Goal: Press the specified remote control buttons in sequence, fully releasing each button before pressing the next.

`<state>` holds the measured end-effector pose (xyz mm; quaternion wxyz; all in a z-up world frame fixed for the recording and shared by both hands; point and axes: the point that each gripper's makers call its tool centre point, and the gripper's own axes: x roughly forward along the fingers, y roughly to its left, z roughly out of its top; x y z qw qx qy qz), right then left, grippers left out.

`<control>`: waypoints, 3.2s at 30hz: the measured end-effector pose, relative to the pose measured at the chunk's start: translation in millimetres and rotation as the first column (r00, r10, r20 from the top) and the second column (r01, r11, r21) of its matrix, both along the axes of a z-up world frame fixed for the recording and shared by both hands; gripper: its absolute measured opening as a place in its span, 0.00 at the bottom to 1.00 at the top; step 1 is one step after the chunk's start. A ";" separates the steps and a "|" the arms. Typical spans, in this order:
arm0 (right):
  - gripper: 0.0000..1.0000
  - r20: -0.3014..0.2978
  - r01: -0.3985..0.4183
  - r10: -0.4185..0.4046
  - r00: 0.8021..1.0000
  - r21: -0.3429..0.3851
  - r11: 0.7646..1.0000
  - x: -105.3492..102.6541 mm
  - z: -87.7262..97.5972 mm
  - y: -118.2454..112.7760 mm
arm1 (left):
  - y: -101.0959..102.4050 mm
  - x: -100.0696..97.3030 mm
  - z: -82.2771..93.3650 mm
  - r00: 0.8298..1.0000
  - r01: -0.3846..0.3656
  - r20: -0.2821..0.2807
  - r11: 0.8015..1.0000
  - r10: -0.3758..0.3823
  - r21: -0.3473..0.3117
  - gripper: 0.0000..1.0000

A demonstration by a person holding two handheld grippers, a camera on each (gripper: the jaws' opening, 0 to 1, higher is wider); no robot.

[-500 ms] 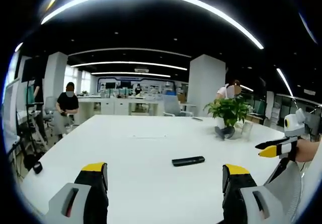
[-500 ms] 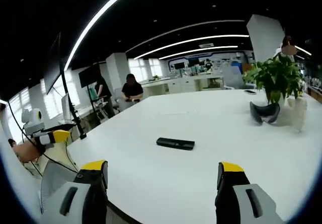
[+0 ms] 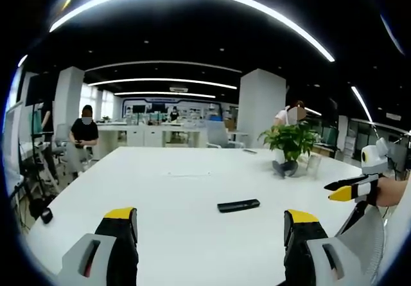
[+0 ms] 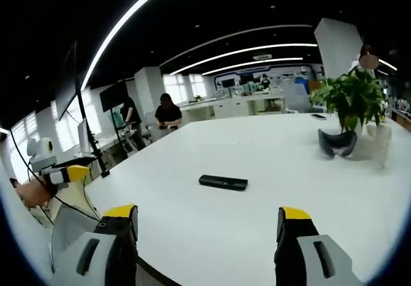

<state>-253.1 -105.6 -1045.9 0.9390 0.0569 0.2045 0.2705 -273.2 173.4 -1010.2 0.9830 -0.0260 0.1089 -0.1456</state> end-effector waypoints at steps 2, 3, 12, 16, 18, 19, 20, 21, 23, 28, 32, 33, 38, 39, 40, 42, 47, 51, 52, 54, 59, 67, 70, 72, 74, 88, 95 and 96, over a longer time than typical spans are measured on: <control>0.89 0.002 0.001 -0.001 1.000 -0.001 1.000 -0.1 1.1 -0.4 | -0.4 0.4 -0.2 1.000 0.003 0.000 1.000 -0.003 0.001 0.97; 0.89 0.004 0.002 -0.002 1.000 -0.002 1.000 -0.1 1.5 -0.8 | -0.7 0.4 -0.4 1.000 0.004 -0.001 1.000 -0.004 0.000 0.97; 0.89 0.000 0.012 -0.012 1.000 -0.012 1.000 -3.8 0.1 -4.4 | -2.5 -0.2 -4.1 1.000 0.018 -0.009 1.000 -0.018 0.000 0.97; 0.89 0.004 0.028 -0.028 1.000 -0.012 1.000 -5.7 0.5 -8.5 | -3.6 -0.5 -8.3 0.999 0.029 -0.022 1.000 -0.028 0.005 0.97; 0.88 0.004 0.034 -0.034 0.999 -0.011 0.999 -7.4 -0.3 -10.8 | -6.6 -0.1 -13.0 0.998 0.048 -0.044 0.999 -0.048 0.004 0.97; 0.88 0.003 0.035 -0.035 0.999 -0.011 0.999 -7.8 -0.7 -11.3 | -8.2 0.0 -15.1 0.997 0.060 -0.054 0.998 -0.059 0.005 0.97; 0.88 -0.001 0.039 -0.039 0.999 -0.015 0.999 -9.1 -2.0 -12.8 | -9.7 1.1 -17.8 0.995 0.073 -0.065 0.997 -0.072 0.012 0.97; 0.88 -0.003 0.043 -0.043 0.999 -0.021 0.999 -10.2 -3.2 -14.7 | -11.0 2.1 -19.5 0.994 0.083 -0.073 0.996 -0.081 0.018 0.96; 0.88 -0.003 0.056 -0.056 0.998 -0.034 0.998 -13.2 -4.3 -19.7 | -14.3 6.0 -21.9 0.991 0.103 -0.083 0.994 -0.101 0.026 0.96; 0.87 0.002 0.088 -0.088 0.996 -0.051 0.995 -18.0 -3.3 -31.3 | -25.4 18.1 -27.8 0.981 0.170 -0.104 0.984 -0.165 0.043 0.97; 0.86 -0.004 0.115 -0.115 0.993 -0.058 0.992 -18.9 -5.0 -40.4 | -40.0 28.9 -30.6 0.963 0.240 -0.142 0.969 -0.230 0.054 0.98; 0.85 -0.002 0.119 -0.119 0.993 -0.058 0.991 -19.2 -4.8 -41.9 | -42.2 34.0 -35.1 0.955 0.257 -0.168 0.964 -0.243 0.066 0.98; 0.84 0.010 0.119 -0.118 0.993 -0.066 0.991 -20.2 -4.2 -44.1 | -55.4 45.7 -67.5 0.891 0.363 -0.341 0.922 -0.301 0.135 0.98; 0.83 0.009 0.117 -0.116 0.993 -0.074 0.990 -20.4 -5.5 -45.1 | -59.3 48.4 -74.5 0.873 0.392 -0.372 0.907 -0.316 0.151 0.99; 0.82 0.009 0.113 -0.112 0.994 -0.078 0.991 -20.5 -6.2 -45.1 | -61.6 49.4 -79.5 0.857 0.412 -0.400 0.897 -0.324 0.157 0.99; 0.80 0.002 0.104 -0.104 0.995 -0.086 0.991 -20.6 -8.8 -44.5 | -68.1 54.5 -89.9 0.819 0.469 -0.450 0.868 -0.357 0.163 0.99; 0.78 -0.002 0.098 -0.099 0.995 -0.072 0.993 -17.8 -10.3 -42.2 | -84.0 69.5 -103.8 0.734 0.580 -0.527 0.800 -0.430 0.154 0.98; 0.75 0.003 0.092 -0.092 0.996 -0.062 0.994 -15.2 -9.0 -42.0 | -92.6 81.7 -112.3 0.670 0.633 -0.579 0.765 -0.464 0.120 0.95; 0.74 -0.001 0.089 -0.089 0.996 -0.064 0.994 -14.8 -10.2 -42.2 | -94.8 85.6 -114.8 0.653 0.649 -0.589 0.753 -0.477 0.110 0.95; 0.72 -0.009 0.082 -0.083 0.997 -0.080 0.993 -15.3 -13.0 -43.1 | -99.3 92.5 -118.0 0.624 0.678 -0.604 0.728 -0.496 0.102 0.94; 0.66 -0.030 0.053 -0.057 0.998 -0.118 0.992 -17.5 -20.0 -43.6 | -101.5 115.7 -129.4 0.558 0.756 -0.653 0.639 -0.512 0.145 0.92; 0.55 -0.060 0.021 -0.030 0.998 -0.149 0.989 -16.7 -26.8 -43.9 | -112.1 155.0 -144.4 0.493 0.845 -0.702 0.475 -0.514 0.246 0.88; 0.49 -0.061 0.013 -0.024 0.998 -0.164 0.986 -16.9 -26.4 -44.0 | -120.3 165.5 -150.5 0.450 0.866 -0.723 0.453 -0.524 0.211 0.86; 0.46 -0.066 0.012 -0.023 0.998 -0.155 0.988 -16.6 -26.2 -44.6 | -127.1 174.3 -154.0 0.426 0.875 -0.732 0.449 -0.532 0.183 0.85; 0.43 -0.081 0.021 -0.028 0.996 -0.092 0.995 -16.2 -25.2 -43.7 | -133.1 183.0 -157.7 0.401 0.886 -0.739 0.433 -0.542 0.163 0.81; 0.28 -0.109 0.065 -0.072 0.991 -0.066 0.996 -4.9 -29.6 -64.6 | -151.1 216.7 -179.4 0.315 0.931 -0.800 0.329 -0.511 0.157 0.50; 0.23 -0.110 0.058 -0.065 0.992 -0.062 0.996 -1.6 -30.9 -62.6 | -151.3 229.9 -185.4 0.334 0.943 -0.804 0.186 -0.492 0.277 0.28; 0.23 -0.110 0.055 -0.061 0.992 -0.063 0.997 -1.4 -31.0 -61.8 | -151.4 230.8 -184.7 0.348 0.937 -0.801 0.169 -0.488 0.304 0.25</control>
